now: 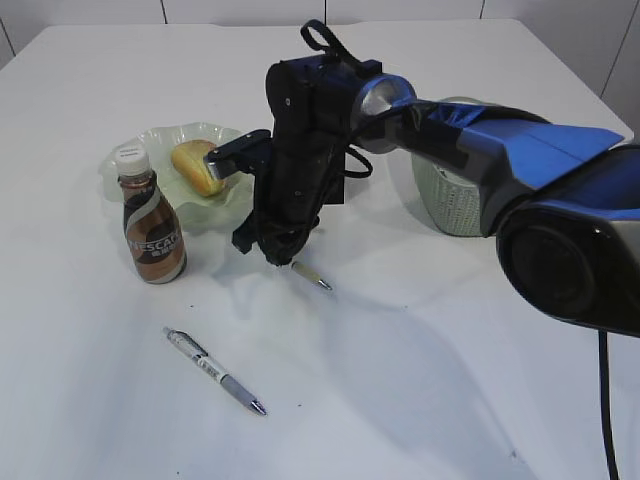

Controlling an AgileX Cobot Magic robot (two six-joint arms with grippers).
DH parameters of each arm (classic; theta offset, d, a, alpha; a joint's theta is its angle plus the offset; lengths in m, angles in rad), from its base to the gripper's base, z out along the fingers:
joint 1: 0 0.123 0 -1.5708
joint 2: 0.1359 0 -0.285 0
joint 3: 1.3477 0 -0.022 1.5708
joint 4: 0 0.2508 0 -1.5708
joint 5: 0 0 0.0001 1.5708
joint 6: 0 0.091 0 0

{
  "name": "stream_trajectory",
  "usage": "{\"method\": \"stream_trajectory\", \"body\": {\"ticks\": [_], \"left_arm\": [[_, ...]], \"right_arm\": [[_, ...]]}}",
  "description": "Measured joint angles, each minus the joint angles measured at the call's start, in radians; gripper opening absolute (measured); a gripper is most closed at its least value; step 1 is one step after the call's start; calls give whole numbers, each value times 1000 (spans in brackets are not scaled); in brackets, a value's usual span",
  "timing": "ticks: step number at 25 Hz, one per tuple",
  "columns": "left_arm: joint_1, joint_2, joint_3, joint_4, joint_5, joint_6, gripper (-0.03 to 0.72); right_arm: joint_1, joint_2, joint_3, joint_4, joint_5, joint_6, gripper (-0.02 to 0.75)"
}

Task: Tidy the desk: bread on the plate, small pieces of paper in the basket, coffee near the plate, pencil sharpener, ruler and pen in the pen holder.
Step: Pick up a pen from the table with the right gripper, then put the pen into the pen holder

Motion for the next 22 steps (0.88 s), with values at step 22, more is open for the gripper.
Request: {"method": "stream_trajectory", "body": {"ticks": [22], "left_arm": [[0, 0, 0, 0, 0, 0, 323]], "right_arm": [[0, -247, 144, 0, 9, 101, 91]]}}
